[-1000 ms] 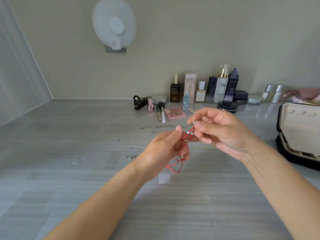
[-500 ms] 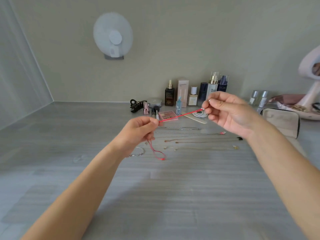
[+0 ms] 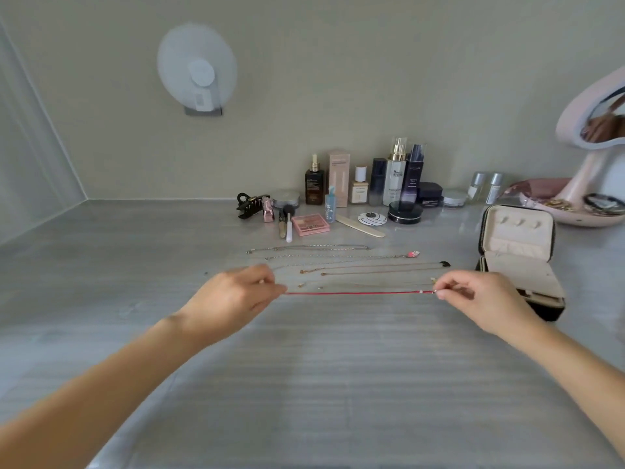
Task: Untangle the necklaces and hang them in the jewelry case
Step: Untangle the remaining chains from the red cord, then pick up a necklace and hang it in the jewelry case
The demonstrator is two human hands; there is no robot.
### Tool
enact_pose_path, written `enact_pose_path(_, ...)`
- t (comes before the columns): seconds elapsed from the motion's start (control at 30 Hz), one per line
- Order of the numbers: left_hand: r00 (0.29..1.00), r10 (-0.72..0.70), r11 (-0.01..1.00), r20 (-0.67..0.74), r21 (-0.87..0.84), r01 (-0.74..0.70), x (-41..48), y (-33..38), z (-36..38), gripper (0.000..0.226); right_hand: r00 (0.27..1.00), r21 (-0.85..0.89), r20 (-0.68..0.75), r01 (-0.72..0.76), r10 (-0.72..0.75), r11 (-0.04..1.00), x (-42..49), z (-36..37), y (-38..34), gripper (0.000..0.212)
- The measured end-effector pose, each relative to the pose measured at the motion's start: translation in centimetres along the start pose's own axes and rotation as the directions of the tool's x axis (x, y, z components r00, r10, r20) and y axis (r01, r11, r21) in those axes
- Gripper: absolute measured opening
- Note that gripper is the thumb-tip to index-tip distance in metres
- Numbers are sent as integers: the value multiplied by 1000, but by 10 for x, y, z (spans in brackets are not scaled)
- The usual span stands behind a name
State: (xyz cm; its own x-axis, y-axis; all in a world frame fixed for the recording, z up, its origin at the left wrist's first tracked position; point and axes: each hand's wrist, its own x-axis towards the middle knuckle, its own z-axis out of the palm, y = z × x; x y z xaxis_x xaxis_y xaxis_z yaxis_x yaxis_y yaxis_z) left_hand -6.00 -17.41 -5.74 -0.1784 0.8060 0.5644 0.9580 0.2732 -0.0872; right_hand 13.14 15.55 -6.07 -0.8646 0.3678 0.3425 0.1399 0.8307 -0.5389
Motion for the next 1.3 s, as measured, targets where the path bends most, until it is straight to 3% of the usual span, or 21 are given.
enact_pose_path(0.07,993,104,988,52,107,-109,-16,-7,8,23,984,-246,-52,152,-170,957,-3,3,4,9)
enact_pose_path(0.13,982,167,970,84,167,-179,-25,-13,11,28,962,-329,-45,240,-269,913,-2,6,6,14)
enact_pose_path(0.27,968,232,950,94,191,-247,-28,-21,5,37,942,-400,6,310,-336,862,-1,9,12,20)
enact_pose_path(0.37,953,281,930,114,212,-299,-31,-27,-4,24,948,-395,32,302,-315,868,-4,6,10,22)
enact_pose_path(0.67,951,246,934,190,215,-284,-43,-32,-26,22,971,-397,212,190,-112,898,-3,-6,3,30)
enact_pose_path(0.73,972,148,960,184,210,-186,-47,-40,-35,23,977,-378,201,142,-69,915,1,-11,-4,36)
enact_pose_path(0.8,982,-124,986,145,132,105,-46,-46,-41,26,976,-327,207,140,-74,935,7,-12,-17,38)
enact_pose_path(0.87,869,-444,894,219,40,447,-41,-51,-40,18,965,-289,246,166,-94,943,13,-7,-33,34)
enact_pose_path(0.9,791,-527,836,310,23,548,-38,-52,-38,14,955,-279,276,185,-106,942,16,-2,-41,29)
enact_pose_path(0.97,693,-573,774,437,13,633,-31,-51,-31,12,937,-273,322,229,-136,934,21,8,-59,21)
enact_pose_path(1.03,657,-580,731,481,-49,681,-26,-47,-27,18,922,-254,345,273,-177,928,26,20,-74,18)
enact_pose_path(1.13,651,-557,716,517,-99,691,-20,-43,-23,17,895,-208,391,314,-216,926,34,41,-93,17)
enact_pose_path(1.3,646,-549,744,530,-43,667,-14,-43,-22,13,862,-177,432,371,-267,911,43,69,-122,12)
